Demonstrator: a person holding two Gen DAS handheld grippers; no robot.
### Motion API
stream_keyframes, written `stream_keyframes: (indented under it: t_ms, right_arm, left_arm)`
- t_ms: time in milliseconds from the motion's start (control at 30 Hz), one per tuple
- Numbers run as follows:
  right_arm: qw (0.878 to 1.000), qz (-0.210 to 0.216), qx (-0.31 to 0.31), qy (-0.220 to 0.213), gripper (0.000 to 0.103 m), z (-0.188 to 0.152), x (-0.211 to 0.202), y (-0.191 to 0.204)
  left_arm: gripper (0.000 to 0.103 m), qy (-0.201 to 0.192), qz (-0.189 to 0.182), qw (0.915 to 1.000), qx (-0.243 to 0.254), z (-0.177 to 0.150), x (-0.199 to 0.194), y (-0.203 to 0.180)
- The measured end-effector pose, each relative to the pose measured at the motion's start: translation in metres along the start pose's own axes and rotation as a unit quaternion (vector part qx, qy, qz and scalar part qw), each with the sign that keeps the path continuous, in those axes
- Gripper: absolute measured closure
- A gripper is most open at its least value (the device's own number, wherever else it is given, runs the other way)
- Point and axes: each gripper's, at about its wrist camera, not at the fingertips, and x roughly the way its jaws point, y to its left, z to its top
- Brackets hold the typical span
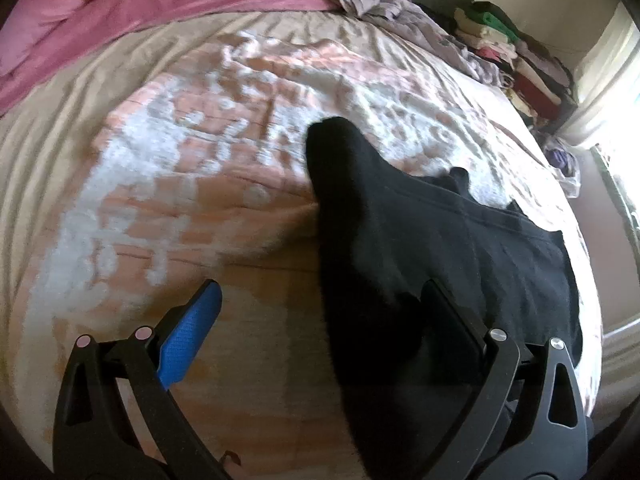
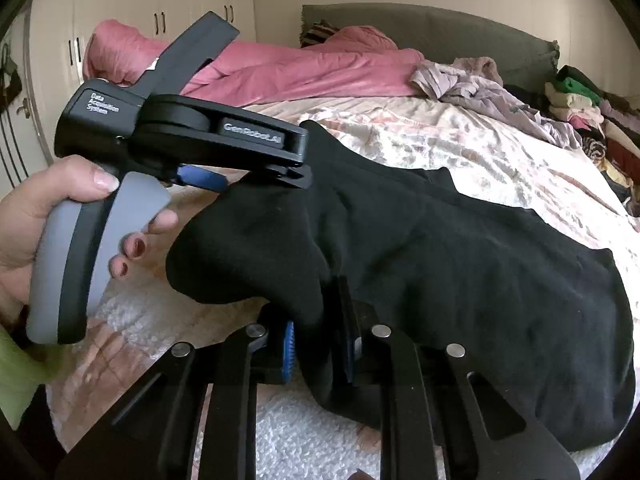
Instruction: Fold small clothes
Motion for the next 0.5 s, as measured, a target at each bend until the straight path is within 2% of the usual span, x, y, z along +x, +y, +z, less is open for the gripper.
stream_keyframes:
  t_ms: [100,200,367,500]
  right_arm:
    - [1.000,0.002,0.001,0.000,0.087,0.000,0.000,0.000]
    - [1.000,0.007,0.005,-0.001,0.087,-0.001,-0.001,-0.001]
    - [1.000,0.010,0.009,-0.002,0.087,-0.001,-0.001,-0.003]
    - [1.000,0.011,0.009,-0.002,0.087,-0.001,0.000,-0.003]
  left_arm:
    - [0.011,0.011,-0.016,0.9998,-0.002,-0.001,0.007,-0.005]
    - [0.023,0.018,-0.023,0.9996,0.000,-0.002,0.012,-0.009]
    - [0.036,0.022,-0.035,0.9991,-0.003,-0.004,0.013,-0.011]
    - [0.051,0.026,-0.045,0.9986,-0.003,-0.006,0.014,-0.015]
